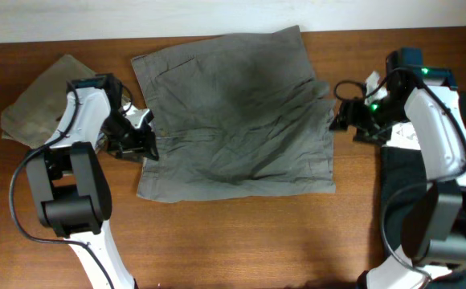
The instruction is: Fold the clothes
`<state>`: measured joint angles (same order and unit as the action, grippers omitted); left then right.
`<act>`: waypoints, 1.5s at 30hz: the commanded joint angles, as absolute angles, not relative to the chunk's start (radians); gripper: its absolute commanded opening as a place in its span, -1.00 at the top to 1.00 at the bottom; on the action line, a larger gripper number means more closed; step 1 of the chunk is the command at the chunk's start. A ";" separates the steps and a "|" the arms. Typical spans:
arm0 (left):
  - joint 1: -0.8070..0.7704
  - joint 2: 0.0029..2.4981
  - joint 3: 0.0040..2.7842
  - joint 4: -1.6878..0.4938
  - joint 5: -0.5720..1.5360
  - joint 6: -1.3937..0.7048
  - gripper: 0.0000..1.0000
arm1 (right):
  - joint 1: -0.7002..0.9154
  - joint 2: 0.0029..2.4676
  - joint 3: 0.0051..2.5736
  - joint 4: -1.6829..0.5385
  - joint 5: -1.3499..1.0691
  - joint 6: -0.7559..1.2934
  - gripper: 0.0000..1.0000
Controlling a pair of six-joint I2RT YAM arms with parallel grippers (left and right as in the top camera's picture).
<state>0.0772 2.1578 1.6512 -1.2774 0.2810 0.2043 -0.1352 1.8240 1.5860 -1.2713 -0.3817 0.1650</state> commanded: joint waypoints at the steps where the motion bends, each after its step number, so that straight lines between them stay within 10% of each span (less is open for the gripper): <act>1: 0.042 2.138 1.551 -1.135 0.255 0.234 -0.01 | -0.123 1.803 1.564 -1.348 -0.380 0.133 -0.38; 3: 0.041 2.138 1.512 -1.035 0.285 0.234 0.02 | -0.123 1.803 1.534 -1.351 -0.380 0.111 -0.38; 8: 0.042 2.136 1.513 -1.033 0.293 0.234 0.99 | -0.123 1.803 1.456 -1.332 -0.380 0.108 -0.40; 18: 0.042 2.073 1.701 -1.086 0.296 0.234 1.00 | -0.123 1.804 1.053 -0.862 -0.413 0.097 -0.38; 24: 0.042 2.074 1.701 -1.109 0.296 0.234 0.99 | -0.123 1.804 0.995 -0.611 -0.591 0.059 0.06; 33: 0.042 2.073 1.701 -1.122 0.295 0.234 0.99 | -0.145 1.812 1.052 -0.573 -0.478 0.059 -0.06; 39: 0.042 2.074 1.701 -1.126 0.292 0.234 0.99 | -0.083 1.818 1.070 -0.630 -0.539 0.060 0.33; 45: 0.042 2.074 1.701 -1.126 0.292 0.235 0.99 | -0.027 1.840 1.055 -0.635 -0.340 0.060 0.05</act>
<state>0.0414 2.0979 1.6848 -1.1221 0.2844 0.2253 -0.0250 1.8282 1.0622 -0.6357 -0.4019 0.0669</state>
